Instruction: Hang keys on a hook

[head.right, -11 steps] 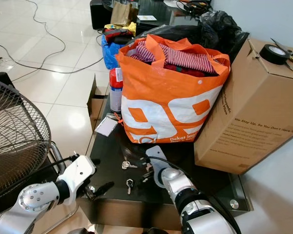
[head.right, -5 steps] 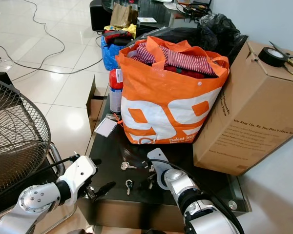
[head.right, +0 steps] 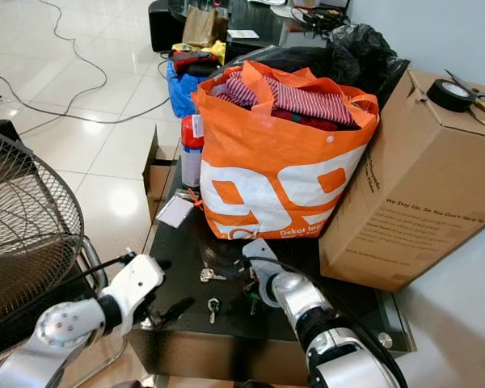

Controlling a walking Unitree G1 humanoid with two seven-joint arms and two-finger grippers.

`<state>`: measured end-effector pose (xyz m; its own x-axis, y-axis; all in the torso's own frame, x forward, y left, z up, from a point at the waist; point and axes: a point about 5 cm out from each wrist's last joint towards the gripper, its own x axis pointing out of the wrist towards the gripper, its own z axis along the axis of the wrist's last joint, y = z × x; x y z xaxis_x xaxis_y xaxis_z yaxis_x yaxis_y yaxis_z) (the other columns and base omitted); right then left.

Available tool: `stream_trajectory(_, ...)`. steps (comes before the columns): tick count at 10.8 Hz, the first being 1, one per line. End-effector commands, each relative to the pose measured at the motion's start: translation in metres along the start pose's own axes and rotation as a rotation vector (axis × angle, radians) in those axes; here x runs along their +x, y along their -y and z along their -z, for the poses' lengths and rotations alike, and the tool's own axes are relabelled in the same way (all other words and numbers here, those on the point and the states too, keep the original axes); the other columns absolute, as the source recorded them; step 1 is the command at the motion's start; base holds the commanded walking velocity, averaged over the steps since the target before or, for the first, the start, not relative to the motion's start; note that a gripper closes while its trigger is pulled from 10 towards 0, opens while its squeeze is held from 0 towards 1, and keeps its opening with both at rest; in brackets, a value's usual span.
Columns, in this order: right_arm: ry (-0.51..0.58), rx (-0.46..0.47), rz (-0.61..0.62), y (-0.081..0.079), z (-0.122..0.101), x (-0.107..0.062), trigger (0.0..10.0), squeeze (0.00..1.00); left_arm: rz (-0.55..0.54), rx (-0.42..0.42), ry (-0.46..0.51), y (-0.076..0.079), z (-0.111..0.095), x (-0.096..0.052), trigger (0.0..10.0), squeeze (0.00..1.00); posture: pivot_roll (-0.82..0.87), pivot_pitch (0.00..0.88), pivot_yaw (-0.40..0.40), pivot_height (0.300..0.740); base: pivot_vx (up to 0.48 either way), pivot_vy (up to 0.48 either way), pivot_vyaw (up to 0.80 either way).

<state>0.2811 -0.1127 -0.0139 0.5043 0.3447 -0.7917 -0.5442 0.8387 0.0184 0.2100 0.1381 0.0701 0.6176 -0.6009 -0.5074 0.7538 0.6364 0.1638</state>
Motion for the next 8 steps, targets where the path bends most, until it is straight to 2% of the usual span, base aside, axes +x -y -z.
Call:
stream_trajectory(1,-0.001,0.029,0.022,0.009,0.0,-0.004,10.0,0.0,0.016,0.014,0.014,0.002,-0.004,0.003,10.0,0.0,-0.12,0.0,-0.112,0.74,0.0,0.0,0.0)
stream_trajectory(5,-0.087,0.024,0.031,0.015,0.011,-0.008,10.0,0.0,0.023,0.015,0.024,0.003,-0.005,0.008,10.0,0.0,-0.14,0.0,-0.109,0.74,0.0,0.0,0.0)
stream_trajectory(8,-0.103,0.055,-0.007,0.009,0.016,-0.006,10.0,0.0,0.027,0.012,0.023,0.003,-0.004,0.008,10.0,0.0,-0.13,0.0,-0.113,0.74,0.0,0.0,0.0)
